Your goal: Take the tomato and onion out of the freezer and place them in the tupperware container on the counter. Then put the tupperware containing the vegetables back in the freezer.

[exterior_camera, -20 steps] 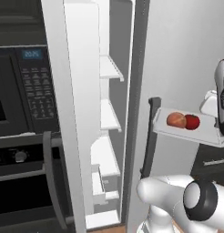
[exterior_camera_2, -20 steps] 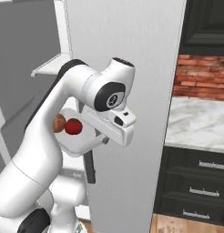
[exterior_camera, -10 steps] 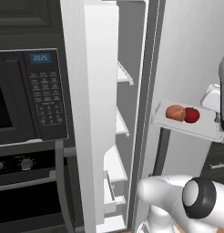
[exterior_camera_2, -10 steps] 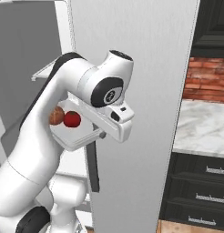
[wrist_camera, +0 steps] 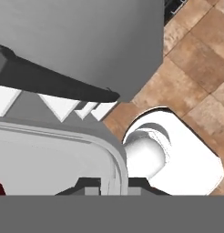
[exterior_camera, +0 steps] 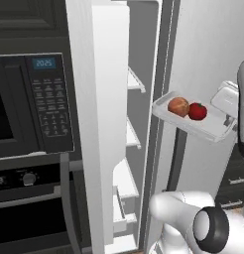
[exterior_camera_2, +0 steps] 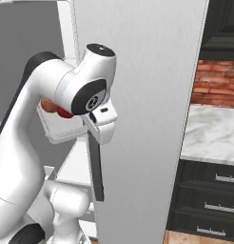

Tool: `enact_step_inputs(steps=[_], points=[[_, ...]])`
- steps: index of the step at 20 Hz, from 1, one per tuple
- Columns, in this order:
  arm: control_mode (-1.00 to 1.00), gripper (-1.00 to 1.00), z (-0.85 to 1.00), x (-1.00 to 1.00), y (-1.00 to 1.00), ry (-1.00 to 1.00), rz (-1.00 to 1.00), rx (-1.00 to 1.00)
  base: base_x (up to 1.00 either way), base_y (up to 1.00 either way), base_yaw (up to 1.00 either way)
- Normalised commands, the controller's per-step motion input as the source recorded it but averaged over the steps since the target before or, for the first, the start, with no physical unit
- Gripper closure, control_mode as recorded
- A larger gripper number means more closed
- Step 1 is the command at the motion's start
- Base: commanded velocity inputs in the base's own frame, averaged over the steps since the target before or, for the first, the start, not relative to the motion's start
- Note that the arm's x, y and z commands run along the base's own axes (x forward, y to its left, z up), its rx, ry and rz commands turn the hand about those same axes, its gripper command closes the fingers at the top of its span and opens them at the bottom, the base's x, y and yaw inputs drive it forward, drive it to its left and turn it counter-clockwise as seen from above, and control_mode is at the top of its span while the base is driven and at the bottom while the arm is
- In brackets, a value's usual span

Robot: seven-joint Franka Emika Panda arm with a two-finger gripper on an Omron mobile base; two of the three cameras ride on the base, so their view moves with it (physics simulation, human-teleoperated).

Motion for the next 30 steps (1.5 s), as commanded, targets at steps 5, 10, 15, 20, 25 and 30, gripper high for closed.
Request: enact_step_inputs(steps=[5, 10, 15, 20, 25, 30], points=[[-1.0, 1.0, 0.27, 0.02, 0.58, -0.03, -0.21, 0.0, 0.0, 0.0, 0.0], [-1.0, 1.0, 0.31, 0.17, 0.45, 0.01, -0.15, 0.0, 0.0, 0.0, 0.0], [-1.0, 1.0, 0.3, 0.28, 0.55, 0.04, -0.11, 0.0, 0.0, 0.0, 0.0], [-1.0, 1.0, 0.21, 0.29, 0.39, 0.02, -0.1, 0.0, 0.0, 0.0, 0.0], [-1.0, 1.0, 0.17, 0.41, 0.25, 0.0, -0.11, 0.0, 0.0, 0.0, 0.0], [-1.0, 1.0, 0.05, 0.42, 0.27, 0.0, -0.1, 0.0, 0.0, 0.0, 0.0]])
